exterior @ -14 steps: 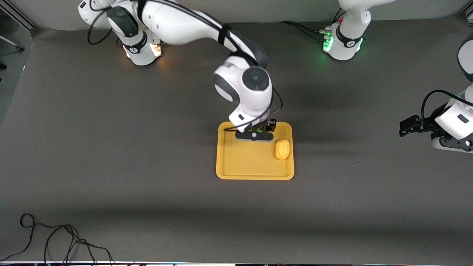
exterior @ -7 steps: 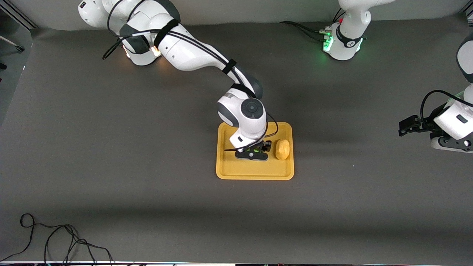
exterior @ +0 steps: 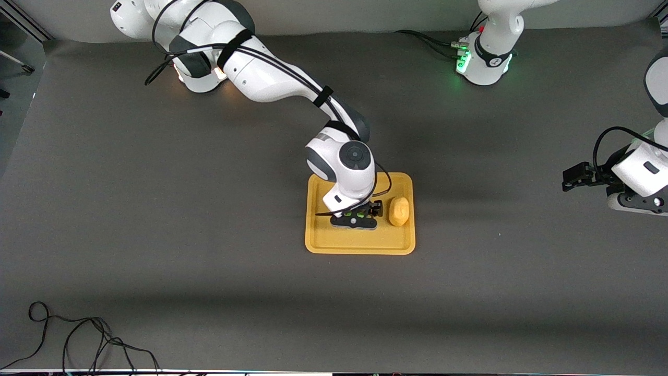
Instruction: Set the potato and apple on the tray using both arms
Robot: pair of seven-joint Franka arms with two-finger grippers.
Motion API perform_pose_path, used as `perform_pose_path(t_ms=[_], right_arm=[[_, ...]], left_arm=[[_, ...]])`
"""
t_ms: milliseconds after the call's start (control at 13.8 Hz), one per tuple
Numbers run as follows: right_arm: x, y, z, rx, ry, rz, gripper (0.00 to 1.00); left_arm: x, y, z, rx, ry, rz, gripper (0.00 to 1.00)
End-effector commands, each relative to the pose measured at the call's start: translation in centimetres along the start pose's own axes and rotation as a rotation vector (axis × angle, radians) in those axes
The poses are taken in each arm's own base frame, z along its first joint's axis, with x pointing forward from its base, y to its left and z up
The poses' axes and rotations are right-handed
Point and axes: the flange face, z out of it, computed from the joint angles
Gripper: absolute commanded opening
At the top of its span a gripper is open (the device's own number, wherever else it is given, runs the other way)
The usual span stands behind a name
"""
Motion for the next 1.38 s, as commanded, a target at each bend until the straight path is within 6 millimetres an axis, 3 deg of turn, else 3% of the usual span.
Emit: perform_pose_path(t_ms=[0,217,362,507,797,942,1304], right_arm=[[1.3,-0.3,-7.5,-0.011,0.019,0.021,1.0],[2.9,1.7,-17.9,-0.031,0.008,0.049,1.0],[4.5,4.6,-24.0,-0.05,-0.003,0.086,1.0],[5.6,7.8,-29.1,-0.073,-0.019,-0.003,1.0],[7.1,16.8,-34.3,-0.159,-0.076,-0.103,1.0],[8.1,21.8,-35.9,-0.167,-0.108,-0.135,1.0],[11.0,38.7,-38.5,-0.06,-0.186,-0.12,1.0]], left_arm=[[-0.7,0.2,-0.6,0.012,-0.005,-0.002,1.0],[-0.7,0.1,-0.4,0.011,-0.007,-0.003,1.0],[-0.6,0.1,-0.3,0.012,-0.005,-0.003,1.0],[-0.6,0.0,-0.3,0.011,-0.005,-0.005,1.0],[-0.6,0.0,-0.2,0.012,-0.007,-0.004,1.0],[-0.6,0.1,-0.2,0.01,-0.007,-0.003,1.0],[-0.5,0.0,-0.1,0.01,-0.005,-0.003,1.0]])
